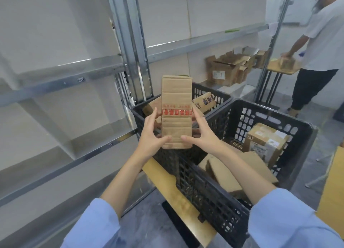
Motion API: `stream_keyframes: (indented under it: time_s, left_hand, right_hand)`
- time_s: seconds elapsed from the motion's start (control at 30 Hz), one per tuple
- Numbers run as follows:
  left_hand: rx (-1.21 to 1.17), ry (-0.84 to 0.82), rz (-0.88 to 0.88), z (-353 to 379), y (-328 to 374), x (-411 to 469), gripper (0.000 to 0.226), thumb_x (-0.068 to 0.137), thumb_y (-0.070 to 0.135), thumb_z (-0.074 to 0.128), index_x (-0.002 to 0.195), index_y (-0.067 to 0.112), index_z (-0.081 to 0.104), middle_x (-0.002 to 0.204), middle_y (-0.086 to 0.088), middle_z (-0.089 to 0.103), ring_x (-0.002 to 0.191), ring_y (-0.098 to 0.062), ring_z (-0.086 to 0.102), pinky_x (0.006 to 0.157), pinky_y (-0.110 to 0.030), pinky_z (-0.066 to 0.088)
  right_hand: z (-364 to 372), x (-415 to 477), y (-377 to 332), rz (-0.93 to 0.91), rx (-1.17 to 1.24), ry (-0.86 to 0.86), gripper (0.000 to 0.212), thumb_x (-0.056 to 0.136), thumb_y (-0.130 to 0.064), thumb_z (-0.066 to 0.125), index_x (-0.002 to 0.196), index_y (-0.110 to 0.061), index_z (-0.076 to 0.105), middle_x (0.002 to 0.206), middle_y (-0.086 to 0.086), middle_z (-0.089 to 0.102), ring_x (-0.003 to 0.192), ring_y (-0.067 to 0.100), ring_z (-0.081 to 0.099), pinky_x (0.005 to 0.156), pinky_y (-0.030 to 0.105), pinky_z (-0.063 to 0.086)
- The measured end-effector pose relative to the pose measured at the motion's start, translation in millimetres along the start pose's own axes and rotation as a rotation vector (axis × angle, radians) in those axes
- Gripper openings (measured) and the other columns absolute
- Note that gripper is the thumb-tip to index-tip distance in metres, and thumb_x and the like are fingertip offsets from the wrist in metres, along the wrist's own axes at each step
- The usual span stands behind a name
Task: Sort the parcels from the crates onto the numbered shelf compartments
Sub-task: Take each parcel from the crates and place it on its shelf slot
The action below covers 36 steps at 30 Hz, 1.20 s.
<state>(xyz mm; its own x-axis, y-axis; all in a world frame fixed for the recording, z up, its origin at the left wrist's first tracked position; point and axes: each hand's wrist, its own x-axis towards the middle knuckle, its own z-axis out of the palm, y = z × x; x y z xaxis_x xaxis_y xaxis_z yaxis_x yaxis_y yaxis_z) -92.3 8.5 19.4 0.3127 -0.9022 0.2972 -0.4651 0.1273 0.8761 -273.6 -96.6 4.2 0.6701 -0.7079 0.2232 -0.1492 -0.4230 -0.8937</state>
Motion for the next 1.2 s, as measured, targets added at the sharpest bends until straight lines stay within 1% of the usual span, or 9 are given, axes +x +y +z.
stream_keyframes:
  time_s: [0.1, 0.17, 0.27, 0.47, 0.57, 0.73, 0.9, 1.03, 1.2]
  left_hand:
    - [0.007, 0.028, -0.025, -17, -6, -6, 0.095, 0.084, 0.012, 0.076, 0.155, 0.029, 0.016, 0.132, 0.012, 0.033, 0.124, -0.007, 0.045, 0.102, -0.030, 0.047]
    - [0.022, 0.059, -0.046, -28, -9, -13, 0.093, 0.084, 0.015, 0.076, 0.154, 0.031, 0.018, 0.133, 0.004, 0.032, 0.123, -0.006, 0.044, 0.106, -0.031, 0.041]
    - [0.011, 0.117, -0.087, -46, -13, -23, 0.089, 0.082, 0.015, 0.078, 0.152, 0.030, 0.025, 0.136, 0.000, 0.034, 0.122, -0.006, 0.046, 0.107, -0.035, 0.041]
    - [-0.038, 0.216, -0.137, -82, -21, -46, 0.072, 0.084, 0.010, 0.075, 0.138, 0.028, 0.032, 0.139, 0.013, 0.040, 0.130, -0.016, 0.043, 0.111, -0.037, 0.039]
    - [0.004, 0.284, -0.157, -102, -25, -61, 0.077, 0.083, 0.013, 0.077, 0.143, 0.028, 0.029, 0.138, 0.016, 0.040, 0.132, -0.012, 0.041, 0.108, -0.035, 0.039]
    - [0.139, 0.368, -0.177, -143, -33, -86, 0.083, 0.081, 0.028, 0.078, 0.147, 0.037, 0.030, 0.145, 0.008, 0.042, 0.132, -0.019, 0.040, 0.105, -0.041, 0.041]
    - [0.052, 0.471, -0.223, -183, -42, -119, 0.070, 0.075, 0.031, 0.080, 0.134, 0.027, 0.043, 0.135, 0.011, 0.051, 0.120, -0.010, 0.056, 0.098, -0.034, 0.051]
    - [0.020, 0.520, -0.195, -209, -44, -149, 0.080, 0.077, 0.025, 0.081, 0.141, 0.034, 0.035, 0.136, 0.014, 0.049, 0.120, 0.002, 0.054, 0.097, -0.022, 0.050]
    - [0.051, 0.570, -0.167, -241, -41, -190, 0.081, 0.079, 0.027, 0.079, 0.145, 0.034, 0.033, 0.137, 0.006, 0.050, 0.124, 0.008, 0.047, 0.094, -0.011, 0.045]
  right_hand:
    - [18, 10, -4, 0.008, -0.023, -0.052, 0.093, 0.085, -0.045, 0.074, 0.145, -0.059, 0.004, 0.148, -0.015, 0.026, 0.139, 0.007, 0.031, 0.117, 0.040, 0.028]
    - [30, 17, -7, -0.010, 0.028, -0.080, 0.089, 0.086, -0.040, 0.074, 0.148, -0.051, 0.011, 0.146, -0.018, 0.028, 0.131, -0.004, 0.037, 0.110, 0.025, 0.032]
    - [47, 28, -12, -0.029, 0.124, -0.125, 0.084, 0.087, -0.027, 0.075, 0.150, -0.035, 0.019, 0.146, -0.014, 0.036, 0.134, 0.010, 0.043, 0.109, 0.031, 0.041]
    - [88, 48, -27, -0.036, 0.169, -0.166, 0.063, 0.087, -0.024, 0.075, 0.129, -0.041, 0.030, 0.135, -0.021, 0.040, 0.126, 0.005, 0.049, 0.105, 0.035, 0.046]
    - [113, 53, -41, -0.096, 0.140, -0.201, 0.083, 0.086, -0.033, 0.076, 0.143, -0.045, 0.017, 0.144, -0.016, 0.040, 0.128, 0.007, 0.049, 0.092, 0.017, 0.047]
    - [156, 60, -60, -0.146, 0.139, -0.284, 0.101, 0.080, -0.044, 0.075, 0.156, -0.034, 0.010, 0.154, -0.005, 0.037, 0.137, 0.017, 0.043, 0.110, 0.048, 0.041]
    - [202, 64, -77, -0.144, 0.207, -0.360, 0.084, 0.081, -0.033, 0.081, 0.140, -0.043, 0.022, 0.139, -0.028, 0.033, 0.129, 0.012, 0.048, 0.084, 0.005, 0.045]
    - [240, 60, -96, -0.140, 0.242, -0.423, 0.086, 0.074, -0.037, 0.084, 0.135, -0.044, 0.024, 0.133, -0.032, 0.037, 0.126, 0.007, 0.050, 0.085, 0.000, 0.041]
    - [284, 44, -124, -0.184, 0.179, -0.503, 0.099, 0.071, -0.054, 0.082, 0.144, -0.052, 0.015, 0.134, -0.034, 0.045, 0.122, -0.021, 0.041, 0.089, -0.004, 0.029]
